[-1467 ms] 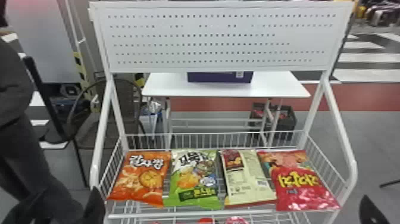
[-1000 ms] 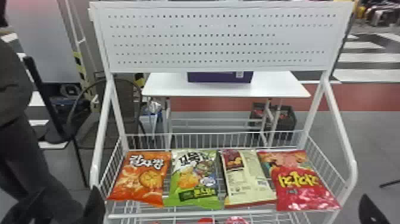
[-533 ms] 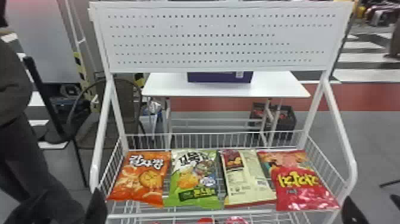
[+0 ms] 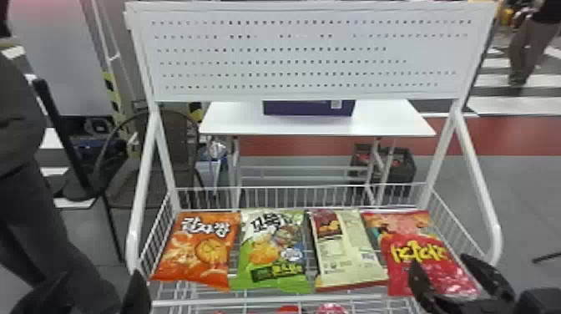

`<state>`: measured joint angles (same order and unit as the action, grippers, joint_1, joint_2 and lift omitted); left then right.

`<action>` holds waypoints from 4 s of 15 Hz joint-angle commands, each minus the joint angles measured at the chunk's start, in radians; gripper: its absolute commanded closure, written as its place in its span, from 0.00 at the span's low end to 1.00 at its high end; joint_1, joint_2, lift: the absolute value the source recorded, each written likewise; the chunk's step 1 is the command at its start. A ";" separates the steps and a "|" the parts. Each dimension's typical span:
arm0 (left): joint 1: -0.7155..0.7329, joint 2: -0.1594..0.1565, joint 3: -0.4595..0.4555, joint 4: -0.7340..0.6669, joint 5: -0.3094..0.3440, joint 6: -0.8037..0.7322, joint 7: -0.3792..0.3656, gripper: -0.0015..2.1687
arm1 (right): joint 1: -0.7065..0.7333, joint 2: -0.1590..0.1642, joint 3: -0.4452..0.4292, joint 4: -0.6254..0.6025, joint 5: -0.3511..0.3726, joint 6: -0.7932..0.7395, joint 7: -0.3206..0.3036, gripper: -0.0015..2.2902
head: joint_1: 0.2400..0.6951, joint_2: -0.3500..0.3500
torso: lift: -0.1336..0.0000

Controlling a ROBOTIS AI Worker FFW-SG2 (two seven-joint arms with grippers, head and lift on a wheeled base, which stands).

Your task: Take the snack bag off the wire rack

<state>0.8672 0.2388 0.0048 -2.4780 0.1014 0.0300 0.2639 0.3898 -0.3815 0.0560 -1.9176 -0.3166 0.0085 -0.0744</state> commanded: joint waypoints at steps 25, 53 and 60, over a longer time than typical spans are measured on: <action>-0.016 0.004 0.001 0.014 -0.006 0.012 0.002 0.08 | -0.204 0.016 0.050 0.212 -0.012 0.175 0.048 0.98 | 0.57 0.50 | 1.00; -0.030 0.019 0.017 0.014 0.012 0.022 0.000 0.08 | 0.452 -0.071 -0.189 -0.360 -0.096 -0.267 -0.005 0.98 | 0.57 0.50 | 1.00; -0.036 0.017 0.017 0.019 0.015 0.025 0.002 0.08 | 0.451 -0.066 -0.197 -0.367 -0.094 -0.212 -0.005 0.98 | 0.57 0.50 | 1.00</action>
<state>0.8314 0.2561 0.0201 -2.4605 0.1178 0.0532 0.2643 0.8421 -0.4492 -0.1418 -2.2828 -0.4108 -0.2132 -0.0798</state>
